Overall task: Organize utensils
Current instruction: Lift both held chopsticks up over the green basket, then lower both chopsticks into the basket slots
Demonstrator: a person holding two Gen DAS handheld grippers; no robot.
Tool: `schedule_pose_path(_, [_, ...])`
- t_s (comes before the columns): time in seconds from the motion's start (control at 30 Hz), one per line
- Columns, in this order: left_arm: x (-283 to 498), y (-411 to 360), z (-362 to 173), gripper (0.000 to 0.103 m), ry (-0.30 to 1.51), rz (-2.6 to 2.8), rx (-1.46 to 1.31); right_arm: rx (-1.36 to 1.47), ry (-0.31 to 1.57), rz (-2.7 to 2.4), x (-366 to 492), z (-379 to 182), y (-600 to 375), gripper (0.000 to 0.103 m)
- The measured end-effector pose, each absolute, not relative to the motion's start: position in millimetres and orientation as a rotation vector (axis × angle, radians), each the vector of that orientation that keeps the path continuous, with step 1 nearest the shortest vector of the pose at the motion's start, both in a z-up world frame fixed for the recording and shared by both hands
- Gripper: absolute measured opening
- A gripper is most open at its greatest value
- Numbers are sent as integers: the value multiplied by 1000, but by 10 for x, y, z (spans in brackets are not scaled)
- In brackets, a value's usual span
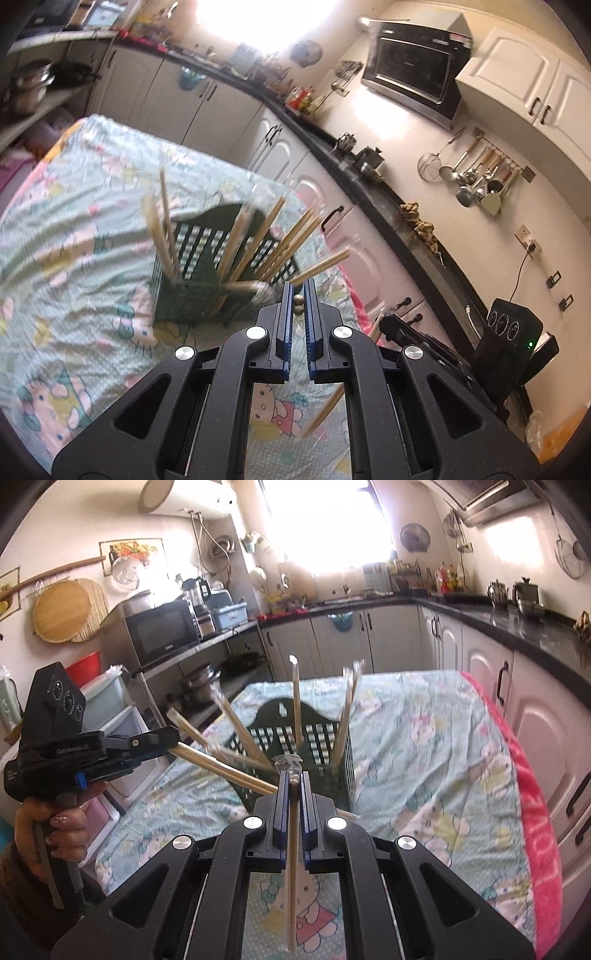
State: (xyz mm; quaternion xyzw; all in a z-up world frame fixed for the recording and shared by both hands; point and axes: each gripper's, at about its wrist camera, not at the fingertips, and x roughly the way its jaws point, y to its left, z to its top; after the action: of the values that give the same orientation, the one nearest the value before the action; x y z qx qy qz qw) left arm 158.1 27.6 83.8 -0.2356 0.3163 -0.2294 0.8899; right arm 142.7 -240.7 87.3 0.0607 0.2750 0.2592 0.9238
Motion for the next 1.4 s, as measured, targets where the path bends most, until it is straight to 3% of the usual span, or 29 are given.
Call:
schedule_pose_path(0.67, [1502,694,1897,3,472,-375,-360,120,318,509,1782,1888,-2349,6])
schedule_pose_path(1.07, [1698,783,1988,3,515,-306,-308,131,210,478,2129,2200,-2237,6])
schedule_pose_path(1.4, [1952,665,1810,3,574,-280,-261,96,187,441,2346,2010,-2117,6])
